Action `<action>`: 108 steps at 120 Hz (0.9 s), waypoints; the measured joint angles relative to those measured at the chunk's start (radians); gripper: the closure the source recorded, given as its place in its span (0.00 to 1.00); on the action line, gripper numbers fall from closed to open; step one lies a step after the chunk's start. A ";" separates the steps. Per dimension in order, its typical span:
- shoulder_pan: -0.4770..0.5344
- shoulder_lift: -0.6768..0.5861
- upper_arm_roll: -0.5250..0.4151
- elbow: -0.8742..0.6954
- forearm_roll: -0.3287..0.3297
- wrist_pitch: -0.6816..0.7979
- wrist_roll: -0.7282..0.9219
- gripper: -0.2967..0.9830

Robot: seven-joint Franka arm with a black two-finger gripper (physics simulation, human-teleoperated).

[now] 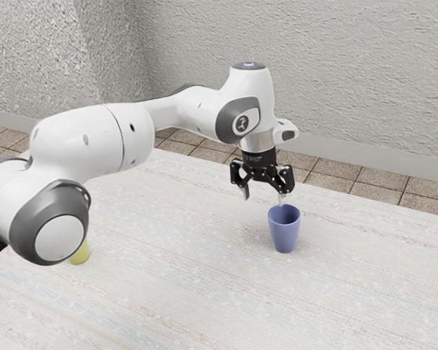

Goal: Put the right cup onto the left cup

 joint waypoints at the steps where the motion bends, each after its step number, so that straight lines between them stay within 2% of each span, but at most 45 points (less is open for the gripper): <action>1: 0.000 0.000 0.000 0.000 0.000 0.000 -0.001 0.25; 108: 0.007 0.121 -0.027 0.083 -0.004 0.009 -0.062 0.25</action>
